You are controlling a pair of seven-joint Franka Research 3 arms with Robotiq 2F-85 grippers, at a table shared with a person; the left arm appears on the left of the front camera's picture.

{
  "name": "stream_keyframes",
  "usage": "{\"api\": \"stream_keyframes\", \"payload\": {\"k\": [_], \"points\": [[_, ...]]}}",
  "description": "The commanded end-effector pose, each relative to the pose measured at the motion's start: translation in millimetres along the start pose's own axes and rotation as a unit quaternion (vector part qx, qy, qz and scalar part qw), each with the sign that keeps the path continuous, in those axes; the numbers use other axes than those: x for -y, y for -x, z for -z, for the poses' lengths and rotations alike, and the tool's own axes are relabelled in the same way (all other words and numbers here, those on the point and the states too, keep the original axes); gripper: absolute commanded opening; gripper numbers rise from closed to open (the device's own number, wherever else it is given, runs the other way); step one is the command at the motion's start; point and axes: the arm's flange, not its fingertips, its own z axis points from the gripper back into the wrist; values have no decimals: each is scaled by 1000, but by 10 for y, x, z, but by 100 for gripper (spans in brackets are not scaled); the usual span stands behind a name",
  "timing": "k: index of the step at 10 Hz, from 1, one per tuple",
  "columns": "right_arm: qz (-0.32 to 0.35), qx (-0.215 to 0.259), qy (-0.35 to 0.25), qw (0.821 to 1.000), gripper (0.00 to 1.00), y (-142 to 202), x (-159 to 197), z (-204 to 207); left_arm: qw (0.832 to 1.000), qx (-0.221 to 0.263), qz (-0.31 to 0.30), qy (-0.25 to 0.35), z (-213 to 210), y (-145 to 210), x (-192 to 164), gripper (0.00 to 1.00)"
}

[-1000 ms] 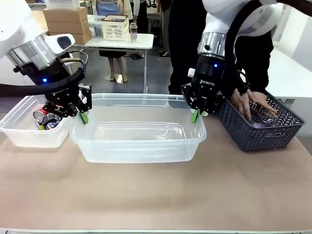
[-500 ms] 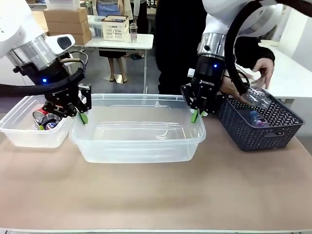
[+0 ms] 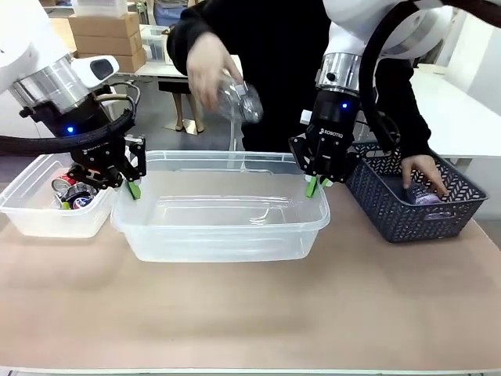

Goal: Sort the waste into each basket.
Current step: Offer the picked Organizing box to the human.

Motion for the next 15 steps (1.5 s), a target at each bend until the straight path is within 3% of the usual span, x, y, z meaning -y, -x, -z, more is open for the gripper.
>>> {"api": "stream_keyframes", "payload": {"k": [1,15], "points": [[6,3,-8,1000,6,22,21,26,1000,5,-9,4,-36,4,-12,6],[6,3,-8,1000,6,22,21,26,1000,5,-9,4,-36,4,-12,6]]}}
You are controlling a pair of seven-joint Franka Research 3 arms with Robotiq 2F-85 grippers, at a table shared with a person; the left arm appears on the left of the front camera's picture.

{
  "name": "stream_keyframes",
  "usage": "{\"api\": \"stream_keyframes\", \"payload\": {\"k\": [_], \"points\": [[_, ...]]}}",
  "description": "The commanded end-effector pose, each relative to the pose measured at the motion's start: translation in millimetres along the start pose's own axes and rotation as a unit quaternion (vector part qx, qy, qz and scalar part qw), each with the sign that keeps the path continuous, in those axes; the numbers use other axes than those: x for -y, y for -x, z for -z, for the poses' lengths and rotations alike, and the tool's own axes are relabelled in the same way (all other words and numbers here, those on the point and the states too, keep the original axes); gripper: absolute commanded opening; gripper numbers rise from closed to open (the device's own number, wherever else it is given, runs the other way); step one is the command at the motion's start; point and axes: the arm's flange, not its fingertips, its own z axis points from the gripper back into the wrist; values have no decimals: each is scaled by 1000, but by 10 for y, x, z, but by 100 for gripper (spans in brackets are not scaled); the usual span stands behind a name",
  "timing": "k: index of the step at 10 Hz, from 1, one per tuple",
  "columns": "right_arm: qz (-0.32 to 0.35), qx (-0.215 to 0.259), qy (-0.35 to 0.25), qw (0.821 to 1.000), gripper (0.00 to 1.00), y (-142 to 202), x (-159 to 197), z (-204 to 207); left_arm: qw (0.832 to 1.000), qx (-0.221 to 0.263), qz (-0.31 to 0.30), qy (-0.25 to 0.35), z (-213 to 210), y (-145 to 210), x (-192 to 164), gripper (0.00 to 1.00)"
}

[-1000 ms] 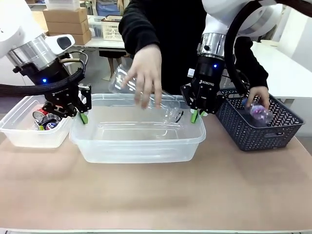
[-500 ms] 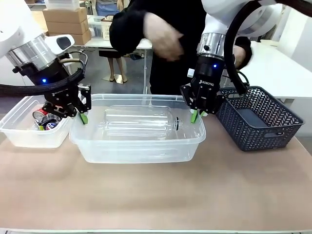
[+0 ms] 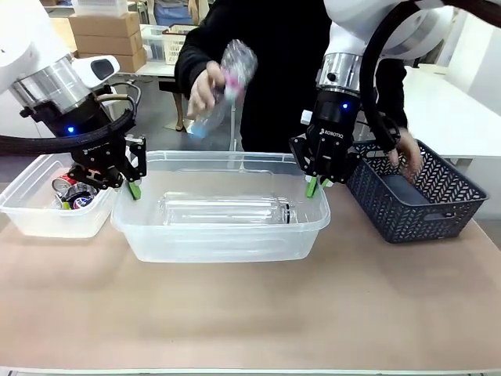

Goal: Sort the waste into each basket.
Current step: Offer the picked Organizing box to the human.

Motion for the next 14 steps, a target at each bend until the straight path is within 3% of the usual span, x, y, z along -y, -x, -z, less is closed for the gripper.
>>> {"api": "stream_keyframes", "payload": {"k": [1,14], "points": [[6,3,-8,1000,6,22,21,22,1000,6,-9,4,-39,2,-11,6],[6,3,-8,1000,6,22,21,22,1000,6,-9,4,-39,2,-11,6]]}}
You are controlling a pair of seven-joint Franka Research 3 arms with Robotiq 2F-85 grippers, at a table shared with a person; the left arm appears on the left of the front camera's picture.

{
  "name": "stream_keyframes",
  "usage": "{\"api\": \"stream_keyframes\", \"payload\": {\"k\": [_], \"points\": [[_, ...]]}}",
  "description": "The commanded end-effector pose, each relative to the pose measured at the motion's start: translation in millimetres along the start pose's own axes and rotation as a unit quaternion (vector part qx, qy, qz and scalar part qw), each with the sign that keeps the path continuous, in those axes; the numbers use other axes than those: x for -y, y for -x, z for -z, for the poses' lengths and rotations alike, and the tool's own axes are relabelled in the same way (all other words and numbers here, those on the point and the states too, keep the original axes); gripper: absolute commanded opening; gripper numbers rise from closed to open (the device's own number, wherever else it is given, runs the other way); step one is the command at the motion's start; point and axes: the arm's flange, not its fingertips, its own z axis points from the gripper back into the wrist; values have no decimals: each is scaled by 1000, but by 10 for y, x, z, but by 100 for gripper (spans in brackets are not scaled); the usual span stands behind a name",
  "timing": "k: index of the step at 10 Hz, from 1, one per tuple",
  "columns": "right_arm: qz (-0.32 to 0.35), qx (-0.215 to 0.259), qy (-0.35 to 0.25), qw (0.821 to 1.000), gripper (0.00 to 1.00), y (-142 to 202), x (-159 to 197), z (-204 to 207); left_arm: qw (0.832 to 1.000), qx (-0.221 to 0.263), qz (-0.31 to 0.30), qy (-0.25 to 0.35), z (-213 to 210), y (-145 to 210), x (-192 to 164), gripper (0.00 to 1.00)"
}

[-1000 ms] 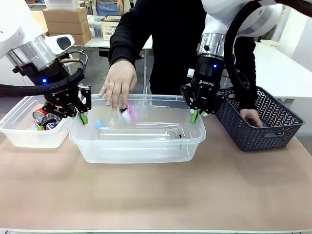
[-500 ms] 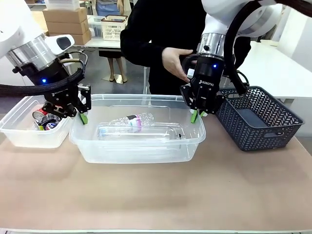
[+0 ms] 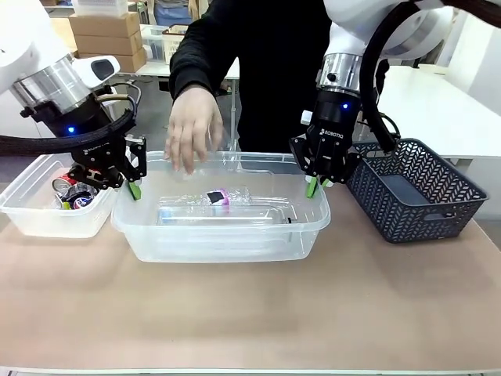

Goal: Sort the waste into each basket.
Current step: Offer the picked Organizing box to the human.

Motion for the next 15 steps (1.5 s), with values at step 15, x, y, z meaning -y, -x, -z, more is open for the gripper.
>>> {"api": "stream_keyframes", "payload": {"k": [15], "points": [[0,0,0,1000,6,0,0,0,1000,0,0,0,0,0,0,6]]}}
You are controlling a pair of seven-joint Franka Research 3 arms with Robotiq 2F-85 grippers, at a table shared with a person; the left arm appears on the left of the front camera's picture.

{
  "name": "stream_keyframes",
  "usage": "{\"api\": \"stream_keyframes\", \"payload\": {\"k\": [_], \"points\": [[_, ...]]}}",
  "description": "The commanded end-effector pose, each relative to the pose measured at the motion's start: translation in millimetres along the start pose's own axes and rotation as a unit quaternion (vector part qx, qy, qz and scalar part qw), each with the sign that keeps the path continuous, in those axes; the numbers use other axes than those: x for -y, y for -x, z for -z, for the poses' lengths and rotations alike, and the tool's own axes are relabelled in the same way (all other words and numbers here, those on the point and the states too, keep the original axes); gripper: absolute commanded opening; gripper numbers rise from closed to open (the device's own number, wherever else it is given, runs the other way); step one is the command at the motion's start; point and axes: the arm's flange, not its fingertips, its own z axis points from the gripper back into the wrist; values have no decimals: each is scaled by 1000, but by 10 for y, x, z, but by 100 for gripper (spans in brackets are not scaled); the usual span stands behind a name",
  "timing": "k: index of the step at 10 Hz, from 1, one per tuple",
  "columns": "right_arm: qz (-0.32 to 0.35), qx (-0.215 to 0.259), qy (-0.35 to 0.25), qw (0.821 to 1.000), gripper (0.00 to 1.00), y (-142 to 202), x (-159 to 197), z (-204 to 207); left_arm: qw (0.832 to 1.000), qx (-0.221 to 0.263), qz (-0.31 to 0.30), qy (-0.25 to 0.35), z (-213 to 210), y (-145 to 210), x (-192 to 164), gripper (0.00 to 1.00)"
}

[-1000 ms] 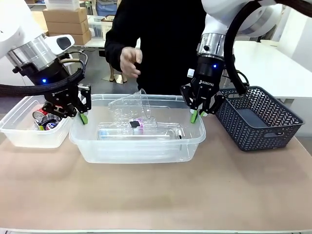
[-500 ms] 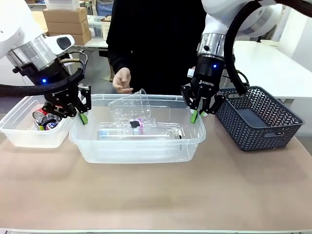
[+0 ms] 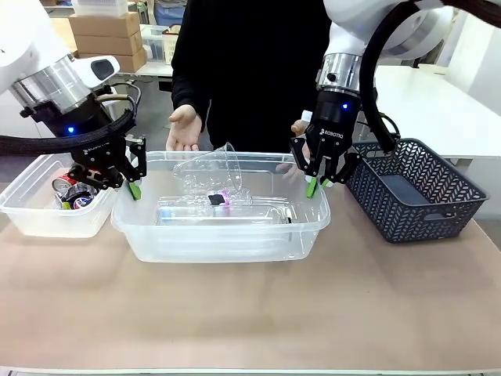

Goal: Sort the waste into each basket.
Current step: Offer the picked Organizing box to the human.

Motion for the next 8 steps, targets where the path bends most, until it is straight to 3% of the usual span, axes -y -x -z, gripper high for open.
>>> {"api": "stream_keyframes", "payload": {"k": [1,4,8], "points": [[-19,-1,4,1000,6,-212,-15,-102,1000,-1,8,-8,-2,-325,37,6],[-33,-6,9,999,6,-754,50,-409,999,1,50,14,0,-1120,172,6],[-28,-12,19,999,6,-1306,64,-586,998,-24,48,11,310,-1565,130,6]]}}
